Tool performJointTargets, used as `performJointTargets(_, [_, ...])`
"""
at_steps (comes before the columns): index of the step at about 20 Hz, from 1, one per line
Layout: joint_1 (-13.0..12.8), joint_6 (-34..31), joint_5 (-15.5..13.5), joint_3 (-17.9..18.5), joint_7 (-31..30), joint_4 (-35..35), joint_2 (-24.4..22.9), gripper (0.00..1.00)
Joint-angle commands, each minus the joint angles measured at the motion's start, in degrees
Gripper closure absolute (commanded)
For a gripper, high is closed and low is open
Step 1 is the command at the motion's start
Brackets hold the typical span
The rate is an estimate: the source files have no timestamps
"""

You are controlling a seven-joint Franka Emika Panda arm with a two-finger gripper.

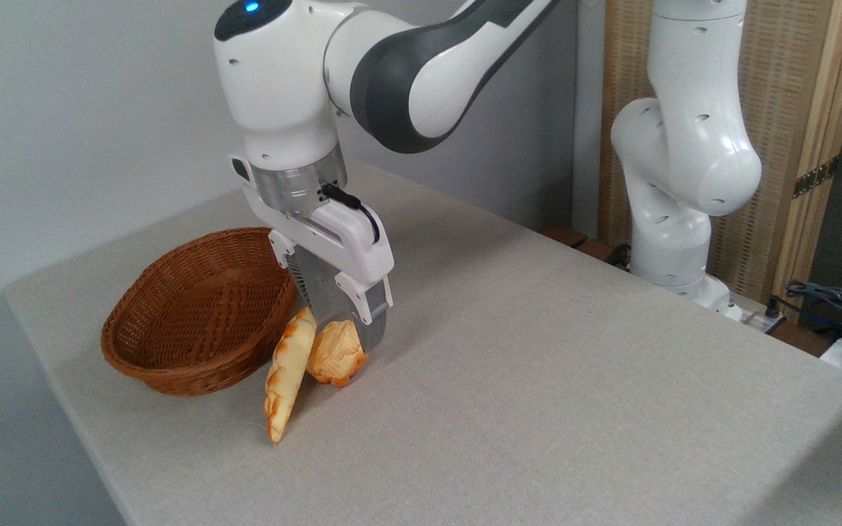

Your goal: Put bread into the basket

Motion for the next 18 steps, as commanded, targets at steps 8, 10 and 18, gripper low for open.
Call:
performJointTargets(8, [-0.41,4.45,-0.77,0.23,1.32,-1.50,3.11,0.00])
performJointTargets(10, [-0.58,4.45,-0.77,0.14,1.32,-1.50,3.56,0.00])
performJointTargets(18, [-0.93,4.36,-0.77,-0.30,1.32,-2.73,4.35,0.11])
